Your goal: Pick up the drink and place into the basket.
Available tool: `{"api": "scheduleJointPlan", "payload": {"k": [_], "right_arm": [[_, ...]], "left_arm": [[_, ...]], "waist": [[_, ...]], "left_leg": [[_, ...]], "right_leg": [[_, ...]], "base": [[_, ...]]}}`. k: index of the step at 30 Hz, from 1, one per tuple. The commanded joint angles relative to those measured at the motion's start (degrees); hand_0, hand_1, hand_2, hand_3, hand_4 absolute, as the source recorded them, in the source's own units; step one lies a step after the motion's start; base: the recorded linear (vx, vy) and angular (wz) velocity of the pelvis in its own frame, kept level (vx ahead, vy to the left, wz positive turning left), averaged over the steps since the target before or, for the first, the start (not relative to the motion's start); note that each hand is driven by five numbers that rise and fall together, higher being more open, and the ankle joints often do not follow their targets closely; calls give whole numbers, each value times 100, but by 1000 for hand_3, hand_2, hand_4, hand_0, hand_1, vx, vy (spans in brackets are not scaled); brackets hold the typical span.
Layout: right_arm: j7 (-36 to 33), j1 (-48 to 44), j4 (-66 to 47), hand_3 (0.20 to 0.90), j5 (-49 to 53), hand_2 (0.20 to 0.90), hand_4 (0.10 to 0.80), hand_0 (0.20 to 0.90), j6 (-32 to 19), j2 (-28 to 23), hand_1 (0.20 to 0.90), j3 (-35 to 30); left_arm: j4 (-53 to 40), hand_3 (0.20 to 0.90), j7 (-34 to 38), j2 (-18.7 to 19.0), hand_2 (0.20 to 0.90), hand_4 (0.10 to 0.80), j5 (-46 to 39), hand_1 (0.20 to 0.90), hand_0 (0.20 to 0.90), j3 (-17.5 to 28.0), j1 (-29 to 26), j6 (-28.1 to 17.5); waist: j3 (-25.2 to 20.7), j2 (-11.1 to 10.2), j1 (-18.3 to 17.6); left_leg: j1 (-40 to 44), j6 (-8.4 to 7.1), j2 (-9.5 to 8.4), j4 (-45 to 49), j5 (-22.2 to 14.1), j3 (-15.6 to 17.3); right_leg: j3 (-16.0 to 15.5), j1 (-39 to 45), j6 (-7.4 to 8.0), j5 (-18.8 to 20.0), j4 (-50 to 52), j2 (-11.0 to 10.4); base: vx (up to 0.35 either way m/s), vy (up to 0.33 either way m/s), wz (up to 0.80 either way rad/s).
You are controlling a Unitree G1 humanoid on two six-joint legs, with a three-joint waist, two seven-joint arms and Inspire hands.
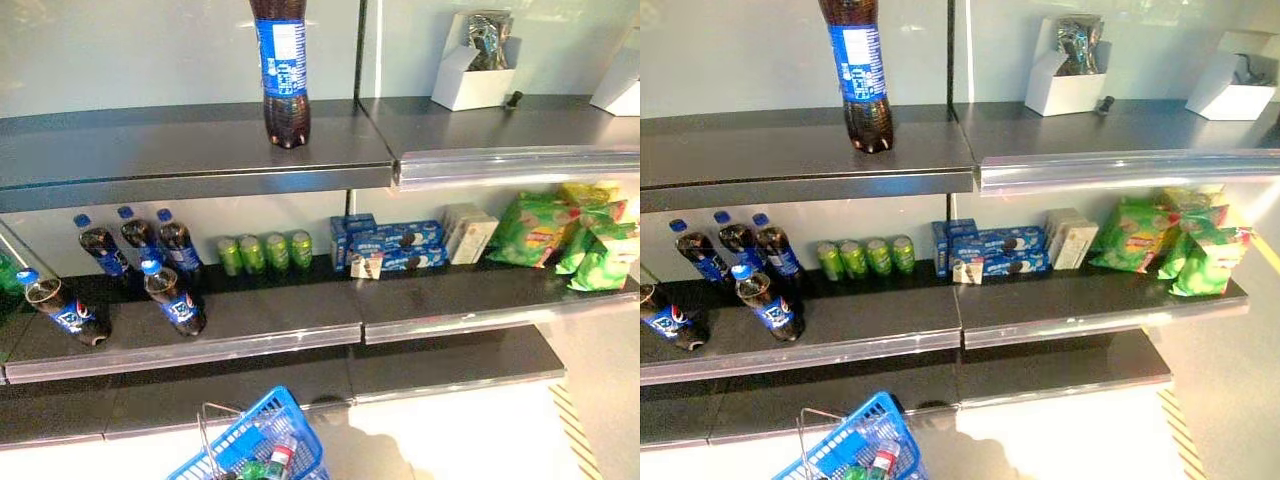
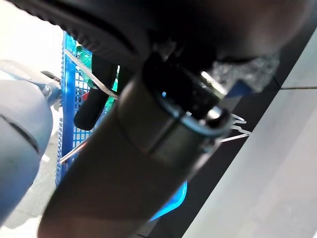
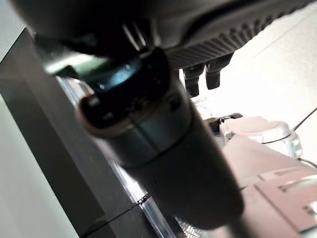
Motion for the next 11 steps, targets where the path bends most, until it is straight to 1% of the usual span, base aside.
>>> {"api": "scheduleJointPlan", "payload": {"k": [1,11], "right_arm": [[23,-373,380,900,78,900,800,900,-76,-185,900,-88],[87,-372,406,900,21,900,800,900,-72,-147,900,-56]], "left_arm": [[-232,200,-351,469,300,100,2,300,300,162,-369,-505],[-235,200,-342,429,300,100,24,300,300,151,-372,-519]], "waist": [[68,-65,205],[104,-85,223]], "left_leg": [[-8,175,-321,143,-395,51],[18,187,-313,125,-395,25]], "right_leg": [[-105,14,139,-263,399,-92],[-115,27,146,-269,425,-82]], "base": [[5,0,3],[0,0,0]]}}
